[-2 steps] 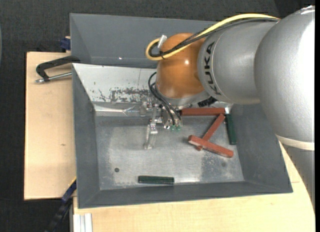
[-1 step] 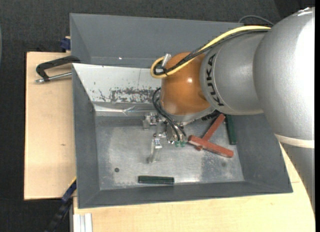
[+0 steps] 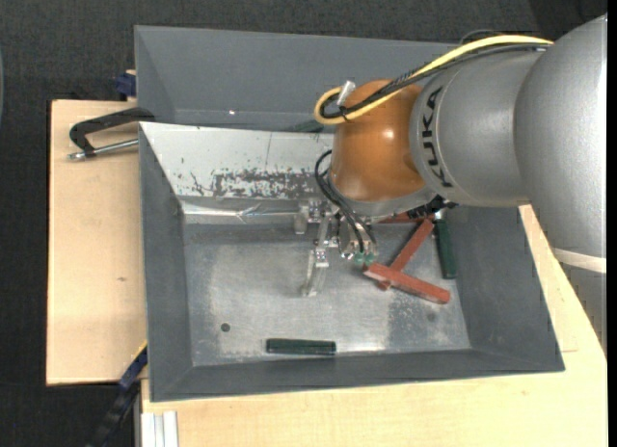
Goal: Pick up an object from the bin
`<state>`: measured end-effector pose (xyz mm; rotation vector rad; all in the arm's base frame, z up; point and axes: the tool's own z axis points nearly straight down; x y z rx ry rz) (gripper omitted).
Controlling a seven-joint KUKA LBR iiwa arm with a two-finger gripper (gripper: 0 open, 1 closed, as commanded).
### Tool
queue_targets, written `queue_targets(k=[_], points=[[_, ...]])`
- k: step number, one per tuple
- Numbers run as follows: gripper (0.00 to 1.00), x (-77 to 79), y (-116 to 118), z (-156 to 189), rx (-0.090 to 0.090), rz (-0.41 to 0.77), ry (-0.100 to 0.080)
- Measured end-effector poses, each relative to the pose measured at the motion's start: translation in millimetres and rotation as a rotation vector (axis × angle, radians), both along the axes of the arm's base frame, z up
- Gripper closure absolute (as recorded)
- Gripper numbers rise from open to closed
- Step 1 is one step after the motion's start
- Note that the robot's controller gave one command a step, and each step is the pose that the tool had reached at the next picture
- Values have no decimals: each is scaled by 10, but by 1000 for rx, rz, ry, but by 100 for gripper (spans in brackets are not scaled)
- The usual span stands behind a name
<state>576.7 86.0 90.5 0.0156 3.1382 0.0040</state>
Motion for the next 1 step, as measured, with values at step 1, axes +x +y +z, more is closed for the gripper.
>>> queue_targets(k=[1], points=[[0, -198, 29, 572, -2, 103, 4]])
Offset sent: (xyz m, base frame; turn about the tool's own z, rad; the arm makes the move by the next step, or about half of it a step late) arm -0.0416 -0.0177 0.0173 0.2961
